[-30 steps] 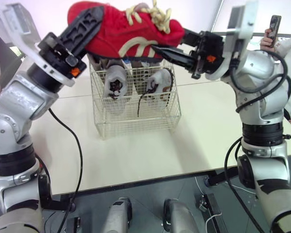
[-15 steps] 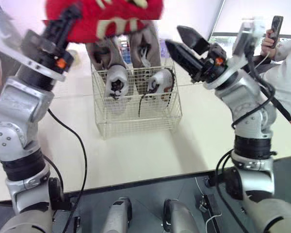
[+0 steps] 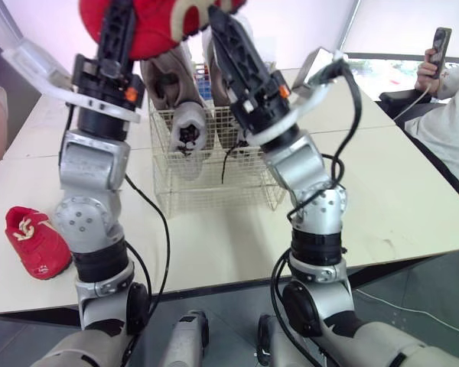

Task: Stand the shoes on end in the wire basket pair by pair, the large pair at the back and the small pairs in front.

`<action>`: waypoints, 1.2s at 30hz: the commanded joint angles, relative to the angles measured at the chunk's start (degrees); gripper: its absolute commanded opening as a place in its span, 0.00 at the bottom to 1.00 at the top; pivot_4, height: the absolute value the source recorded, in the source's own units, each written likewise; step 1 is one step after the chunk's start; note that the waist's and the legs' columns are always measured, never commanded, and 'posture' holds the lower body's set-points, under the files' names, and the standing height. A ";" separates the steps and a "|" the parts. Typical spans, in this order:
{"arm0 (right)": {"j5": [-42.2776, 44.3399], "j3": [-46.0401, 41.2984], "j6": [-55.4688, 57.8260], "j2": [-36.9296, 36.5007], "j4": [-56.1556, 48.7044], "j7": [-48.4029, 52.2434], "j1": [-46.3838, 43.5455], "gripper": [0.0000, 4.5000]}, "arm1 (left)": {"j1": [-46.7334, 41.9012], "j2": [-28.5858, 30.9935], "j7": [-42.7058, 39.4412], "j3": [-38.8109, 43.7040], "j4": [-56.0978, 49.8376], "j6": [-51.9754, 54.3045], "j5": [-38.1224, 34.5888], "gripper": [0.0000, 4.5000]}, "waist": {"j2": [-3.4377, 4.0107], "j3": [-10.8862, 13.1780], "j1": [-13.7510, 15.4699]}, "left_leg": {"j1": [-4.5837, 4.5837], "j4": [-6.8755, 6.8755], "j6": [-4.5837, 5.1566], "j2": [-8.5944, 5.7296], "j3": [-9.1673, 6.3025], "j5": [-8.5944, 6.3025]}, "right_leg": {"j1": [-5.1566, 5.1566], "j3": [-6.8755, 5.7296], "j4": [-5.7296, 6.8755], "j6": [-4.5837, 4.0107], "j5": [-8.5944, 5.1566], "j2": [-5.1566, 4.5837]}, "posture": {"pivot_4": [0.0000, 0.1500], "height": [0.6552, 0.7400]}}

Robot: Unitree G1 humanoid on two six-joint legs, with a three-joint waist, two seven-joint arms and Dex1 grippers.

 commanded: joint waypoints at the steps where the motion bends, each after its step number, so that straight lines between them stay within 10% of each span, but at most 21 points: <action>1: -1.72 -0.63 -3.07 0.60 0.95 1.59 -2.69 0.99 | 0.90 -0.83 -0.75 -0.70 -3.32 -0.01 1.22 0.06 | 0.00 0.00 0.00 | 0.00 -0.04 0.00 0.00 -0.01 0.00 | -0.01 0.00 0.01 -0.01 0.00 0.01 | 1.00 1.00; 6: -2.24 -1.05 -4.79 0.68 1.87 3.03 -4.26 0.81 | 1.94 -2.41 -0.09 -0.85 -4.12 -0.24 1.69 0.06 | 0.00 0.00 -0.03 | -0.03 -0.08 0.00 0.01 -0.03 0.00 | -0.07 0.00 0.01 -0.02 0.00 0.03 | 1.00 1.00; 12: -1.09 -0.15 -3.55 0.46 -0.44 2.84 -4.11 0.22 | 3.07 -1.48 0.40 -1.42 -5.08 1.14 2.54 0.06 | 0.00 0.00 -0.03 | -0.03 -0.08 0.00 0.03 -0.03 0.00 | -0.07 0.00 -0.01 0.03 -0.03 0.04 | 1.00 1.00; 13: -0.92 -0.17 -3.31 0.25 -0.73 2.77 -4.31 0.21 | 3.47 -1.04 0.40 -1.52 -5.36 1.64 2.46 0.29 | 0.00 0.00 -0.04 | -0.04 -0.07 0.00 0.03 -0.03 0.00 | -0.07 0.00 -0.01 0.04 -0.04 0.04 | 1.00 1.00; 18: -2.33 -1.46 -1.60 -7.26 -1.13 7.45 -6.54 0.21 | 7.73 6.59 0.55 -2.75 -8.78 7.19 5.31 0.80 | 0.02 0.01 0.01 | -0.05 -0.08 -0.01 0.04 -0.03 -0.01 | -0.09 0.00 -0.02 0.03 -0.03 0.04 | 1.00 1.00; 28: -11.98 0.37 2.88 -41.52 9.84 43.00 -9.54 0.21 | 25.05 30.33 -4.22 2.12 -21.36 17.90 3.00 0.80 | 0.05 0.04 0.01 | -0.22 -0.36 -0.20 0.06 0.02 -0.12 | -0.23 0.00 -0.53 0.05 -0.06 0.03 | 1.00 1.00; 36: -23.90 7.26 -3.94 -46.69 17.48 59.85 -9.21 0.21 | 38.68 37.23 -8.70 7.21 -25.34 19.19 -3.86 0.80 | 0.08 0.06 -1.07 | -0.22 -0.83 -0.16 0.15 0.25 -0.10 | -0.55 0.02 -0.59 -0.08 0.02 0.04 | 1.00 1.00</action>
